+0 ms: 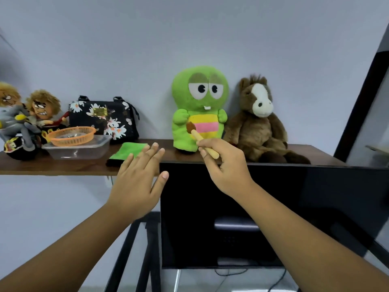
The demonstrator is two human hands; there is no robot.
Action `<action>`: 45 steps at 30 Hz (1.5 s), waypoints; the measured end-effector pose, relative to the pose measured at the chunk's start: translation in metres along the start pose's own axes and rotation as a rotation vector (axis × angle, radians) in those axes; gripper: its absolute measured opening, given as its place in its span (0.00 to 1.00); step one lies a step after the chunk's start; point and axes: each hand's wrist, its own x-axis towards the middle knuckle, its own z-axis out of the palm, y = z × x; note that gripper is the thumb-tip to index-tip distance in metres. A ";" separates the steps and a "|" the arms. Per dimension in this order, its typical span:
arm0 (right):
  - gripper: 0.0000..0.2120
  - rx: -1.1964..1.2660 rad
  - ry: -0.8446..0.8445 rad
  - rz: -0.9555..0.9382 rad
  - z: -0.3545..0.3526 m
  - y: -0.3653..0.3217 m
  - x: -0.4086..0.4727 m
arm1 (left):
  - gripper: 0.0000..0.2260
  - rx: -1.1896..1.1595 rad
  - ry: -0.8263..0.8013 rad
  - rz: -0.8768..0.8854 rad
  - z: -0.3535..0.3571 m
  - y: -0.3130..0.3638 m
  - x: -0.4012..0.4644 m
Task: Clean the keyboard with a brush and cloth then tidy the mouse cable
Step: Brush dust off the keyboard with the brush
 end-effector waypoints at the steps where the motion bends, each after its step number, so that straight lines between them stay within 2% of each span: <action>1: 0.08 0.017 0.000 -0.002 -0.010 -0.001 -0.012 | 0.27 -0.006 -0.009 0.012 0.003 0.013 -0.007; 10: 0.07 0.188 -0.042 0.053 -0.065 0.013 -0.122 | 0.25 -0.076 -0.055 -0.055 0.045 0.096 -0.066; 16: 0.14 0.289 -0.067 0.267 -0.070 0.037 -0.201 | 0.25 -0.107 -0.158 -0.224 0.099 0.129 -0.118; 22: 0.10 0.263 -0.104 0.409 -0.067 0.055 -0.275 | 0.25 -0.124 -0.257 -0.391 0.147 0.141 -0.176; 26: 0.06 0.190 -0.122 0.517 -0.063 0.062 -0.321 | 0.29 -0.116 -0.387 -0.501 0.173 0.139 -0.215; 32: 0.07 0.156 -0.158 0.734 -0.034 0.060 -0.370 | 0.31 -0.084 -0.706 -0.633 0.196 0.116 -0.268; 37: 0.07 0.129 -0.205 0.822 0.006 0.048 -0.381 | 0.36 -0.126 -0.866 -0.690 0.207 0.096 -0.284; 41: 0.03 0.195 -0.233 0.861 0.035 0.033 -0.376 | 0.38 -0.199 -0.945 -0.688 0.217 0.085 -0.288; 45: 0.06 0.201 -0.386 0.821 0.057 0.027 -0.378 | 0.37 -0.179 -1.034 -0.608 0.222 0.077 -0.298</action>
